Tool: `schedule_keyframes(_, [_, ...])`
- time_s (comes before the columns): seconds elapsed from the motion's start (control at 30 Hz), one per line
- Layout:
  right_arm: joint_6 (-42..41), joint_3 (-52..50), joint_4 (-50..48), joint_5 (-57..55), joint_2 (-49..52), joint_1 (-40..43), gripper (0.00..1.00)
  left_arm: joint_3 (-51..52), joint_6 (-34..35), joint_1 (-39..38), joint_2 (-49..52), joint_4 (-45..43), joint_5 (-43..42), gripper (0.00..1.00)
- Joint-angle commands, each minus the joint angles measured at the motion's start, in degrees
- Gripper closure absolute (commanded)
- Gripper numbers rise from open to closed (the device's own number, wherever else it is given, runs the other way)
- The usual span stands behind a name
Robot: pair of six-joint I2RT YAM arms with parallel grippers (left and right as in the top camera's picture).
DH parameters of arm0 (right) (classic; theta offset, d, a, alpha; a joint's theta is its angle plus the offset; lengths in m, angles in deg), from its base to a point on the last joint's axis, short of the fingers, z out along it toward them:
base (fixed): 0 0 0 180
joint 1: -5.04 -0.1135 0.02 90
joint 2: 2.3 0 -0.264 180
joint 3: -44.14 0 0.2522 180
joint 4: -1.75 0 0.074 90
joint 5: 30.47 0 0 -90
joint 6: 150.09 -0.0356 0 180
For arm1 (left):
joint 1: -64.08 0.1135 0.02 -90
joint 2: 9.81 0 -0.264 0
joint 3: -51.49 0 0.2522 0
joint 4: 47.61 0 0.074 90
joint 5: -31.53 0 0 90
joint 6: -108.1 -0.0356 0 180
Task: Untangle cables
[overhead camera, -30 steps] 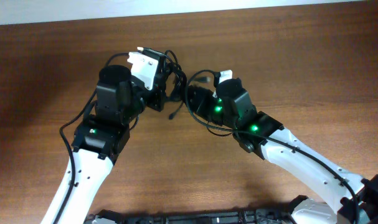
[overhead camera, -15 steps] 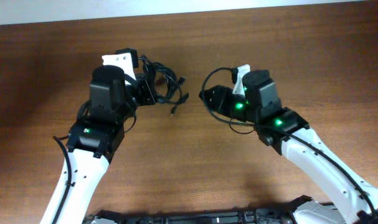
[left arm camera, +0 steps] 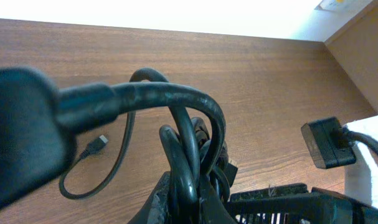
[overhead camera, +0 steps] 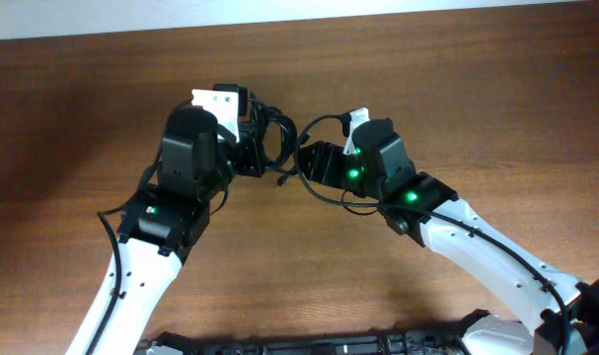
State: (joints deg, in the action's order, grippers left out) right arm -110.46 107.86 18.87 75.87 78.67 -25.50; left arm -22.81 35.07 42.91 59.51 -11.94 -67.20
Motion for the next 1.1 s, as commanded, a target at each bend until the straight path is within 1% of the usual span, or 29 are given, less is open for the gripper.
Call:
schedule_keyframes(0.0, [0.61, -0.37, -1.9, 3.67, 0.17, -0.13, 0.41, -1.22, -4.13, -0.22, -1.42, 0.59, -1.95, 1.0])
schedule_keyframes(0.07, [0.55, -0.37, -1.92, 5.77, 0.02, -0.15, 0.41, -1.22, -6.62, -0.22, -1.42, 1.03, -1.95, 1.0])
schedule_keyframes(0.1, [0.61, -0.37, -1.42, 4.07, 0.09, -0.15, 0.41, -1.2, -6.58, -0.22, -1.42, 0.83, -1.99, 1.0])
schedule_keyframes(0.13, [0.55, -0.37, 0.44, -0.24, 0.09, -0.13, 0.41, -1.22, -6.58, -0.22, -1.42, 0.85, -2.36, 1.0])
schedule_keyframes(0.2, [0.42, -0.37, 4.94, -8.22, 0.09, -0.13, 0.41, -1.22, -6.58, -0.22, -1.57, 0.85, -6.21, 1.0])
schedule_keyframes(0.23, [0.42, -0.37, 6.32, -10.05, 0.09, -0.13, 0.41, -1.22, -6.58, -0.22, -1.92, 0.85, -6.58, 1.0])
schedule_keyframes(0.27, [0.42, -0.37, 6.16, -9.99, 0.09, -0.15, 0.41, -1.22, -6.58, -0.22, -2.43, 0.79, -7.15, 1.0])
schedule_keyframes(0.3, [0.42, -0.37, 5.49, -9.57, 0.09, -0.13, 0.41, -1.22, -6.58, -0.22, -2.6, 0.72, -10.34, 1.0])
schedule_keyframes(0.33, [0.44, -0.37, 4.57, -7.61, 0.09, -0.13, 0.41, -1.2, -6.6, -0.22, -2.58, 1.14, -11.74, 1.0])
schedule_keyframes(0.4, [0.7, -0.37, 4.24, -1.86, -0.15, -0.13, 0.4, -1.22, -6.58, -0.22, -2.58, 2.49, -4.02, 1.0])
schedule_keyframes(0.43, [2.43, -0.37, 4.35, 0.37, -0.72, -0.13, 0.35, -1.22, -6.58, -0.22, -2.58, 3.13, 0.83, 1.0])
schedule_keyframes(0.47, [5.51, -0.37, 4.39, 4.39, -2.67, -0.13, 0.35, -1.22, -6.58, -0.22, -2.58, 3.56, 3.87, 1.0])
schedule_keyframes(0.5, [5.57, -0.37, 4.35, 4.87, -4.44, -0.15, 0.35, -1.22, -6.58, -0.2, -2.58, 3.69, 4.28, 1.0])
schedule_keyframes(0.57, [5.55, -0.37, 3.45, 2.67, -5.7, -0.15, 0.35, -1.2, -6.1, -0.22, -2.58, 3.69, 2.8, 1.0])
schedule_keyframes(0.67, [5.33, -0.37, 3.28, 2.38, -4.11, -0.26, 0.35, -1.2, -5.9, -0.22, -2.58, 3.69, -5.53, 1.0])
schedule_keyframes(0.77, [5.35, -0.37, 3.58, 2.01, -3.72, -0.26, 0.35, -1.22, -4.48, -0.22, -2.58, 3.67, -6.43, 1.0])
schedule_keyframes(0.87, [3.19, -0.39, 8.5, -5.57, -3.69, -0.24, 0.35, -1.22, -4.13, -0.22, -2.6, 3.61, -7.26, 1.0])
schedule_keyframes(0.97, [3.04, -0.39, 8.66, -6.93, -2.14, -0.2, 0.35, -1.22, -3.74, -0.22, -2.6, 2.89, -13.42, 1.0])
schedule_keyframes(1.0, [2.93, -0.39, 8.61, -6.47, -1.95, -0.2, 0.35, -1.22, -3.74, -0.22, -2.6, 2.86, -14.19, 1.0])
schedule_keyframes(1.03, [2.97, -0.37, 7.54, -3.26, -1.97, -0.17, 0.35, -1.22, -3.8, -0.22, -2.6, 3.26, -13.2, 1.0])
schedule_keyframes(1.07, [2.99, -0.37, 7.82, -2.36, -2.1, -0.17, 0.35, -1.22, -3.78, -0.22, -2.58, 3.93, -8.92, 1.0])
